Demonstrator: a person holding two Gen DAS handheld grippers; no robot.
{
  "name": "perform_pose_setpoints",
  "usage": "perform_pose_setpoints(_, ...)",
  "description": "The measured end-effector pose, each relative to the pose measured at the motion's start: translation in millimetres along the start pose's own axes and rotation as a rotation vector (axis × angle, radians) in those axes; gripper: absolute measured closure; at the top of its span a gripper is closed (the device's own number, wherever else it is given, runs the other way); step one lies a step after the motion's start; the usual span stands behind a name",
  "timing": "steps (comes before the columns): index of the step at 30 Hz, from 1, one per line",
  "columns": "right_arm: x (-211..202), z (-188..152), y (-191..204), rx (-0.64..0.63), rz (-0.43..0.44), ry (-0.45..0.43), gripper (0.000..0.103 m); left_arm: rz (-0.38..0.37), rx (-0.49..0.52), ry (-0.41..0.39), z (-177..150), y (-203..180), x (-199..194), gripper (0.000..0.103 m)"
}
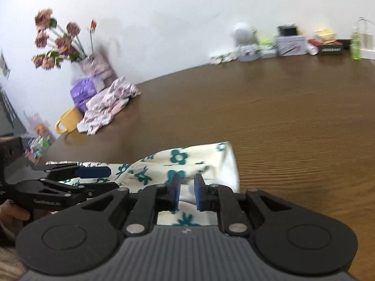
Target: Fold clothes
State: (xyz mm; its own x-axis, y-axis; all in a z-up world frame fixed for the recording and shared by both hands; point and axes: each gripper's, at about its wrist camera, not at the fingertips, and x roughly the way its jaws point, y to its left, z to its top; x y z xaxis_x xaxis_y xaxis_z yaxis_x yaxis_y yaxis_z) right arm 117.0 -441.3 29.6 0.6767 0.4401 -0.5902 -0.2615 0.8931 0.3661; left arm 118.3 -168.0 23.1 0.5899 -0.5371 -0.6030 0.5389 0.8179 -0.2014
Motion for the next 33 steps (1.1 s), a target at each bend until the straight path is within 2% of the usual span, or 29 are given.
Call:
perform_pose_setpoints(2, 15, 1, 2, 0.023, 0.025, 0.028, 0.090, 0.004, 0.003, -0.003, 0, 2, -2, 0.041)
perform_pose_setpoints(3, 22, 1, 1, 0.041, 0.039, 0.044, 0.084, 0.006, 0.001, -0.004, 0, 4, -2, 0.041)
perform_pose_setpoints(4, 28, 0, 2, 0.058, 0.041, 0.054, 0.073, 0.007, -0.007, -0.001, 0, 6, -1, 0.042)
perform_pose_setpoints(6, 36, 0, 2, 0.075, 0.030, 0.057, 0.069, 0.008, -0.026, 0.012, 0, 11, 2, 0.046)
perform_pose_setpoints(7, 37, -1, 2, 0.085, 0.032, 0.053, 0.073, 0.008, -0.037, 0.019, 0, 14, 4, 0.049)
perform_pose_setpoints(8, 36, -2, 1, 0.102, 0.041, 0.046, 0.081, 0.007, -0.050, 0.024, 0, 17, 5, 0.051)
perform_pose_setpoints(9, 36, -2, 0, 0.119, 0.050, 0.040, 0.100, 0.005, -0.058, 0.024, 1, 19, 6, 0.051)
perform_pose_setpoints(12, 26, -3, 8, 0.108, 0.021, 0.010, 0.101, 0.006, -0.076, 0.028, 1, 21, 8, 0.051)
perform_pose_setpoints(15, 23, -6, 27, 0.021, -0.112, 0.002, 0.101, 0.017, -0.092, 0.031, 0, 21, 9, 0.051)
perform_pose_setpoints(16, 22, -7, 32, -0.006, -0.157, -0.001, 0.100, 0.018, -0.100, 0.030, 0, 22, 9, 0.051)
perform_pose_setpoints(19, 19, -9, 33, 0.038, -0.156, -0.017, 0.097, 0.009, -0.153, 0.019, 1, 27, 6, 0.052)
perform_pose_setpoints(21, 11, -9, 18, 0.139, -0.123, -0.050, 0.094, 0.011, -0.178, 0.008, 3, 30, 4, 0.052)
perform_pose_setpoints(23, 12, -11, 6, 0.210, -0.106, -0.058, 0.087, 0.018, -0.195, -0.002, 5, 32, 4, 0.052)
perform_pose_setpoints(25, 15, -15, -4, 0.269, -0.078, -0.057, 0.074, 0.018, -0.206, -0.001, 7, 33, 5, 0.052)
perform_pose_setpoints(29, 27, -18, -10, 0.324, -0.026, -0.062, 0.071, 0.020, -0.206, 0.011, 5, 34, 9, 0.052)
perform_pose_setpoints(30, 29, -18, -10, 0.324, -0.019, -0.065, 0.076, 0.020, -0.206, 0.010, 5, 35, 9, 0.052)
perform_pose_setpoints(31, 31, -18, -7, 0.312, -0.015, -0.067, 0.093, 0.019, -0.206, 0.009, 5, 35, 9, 0.052)
perform_pose_setpoints(32, 32, -16, -4, 0.297, -0.013, -0.069, 0.099, 0.018, -0.206, 0.008, 4, 35, 9, 0.052)
perform_pose_setpoints(33, 31, -15, 4, 0.268, -0.022, -0.072, 0.099, 0.017, -0.206, 0.007, 4, 35, 9, 0.052)
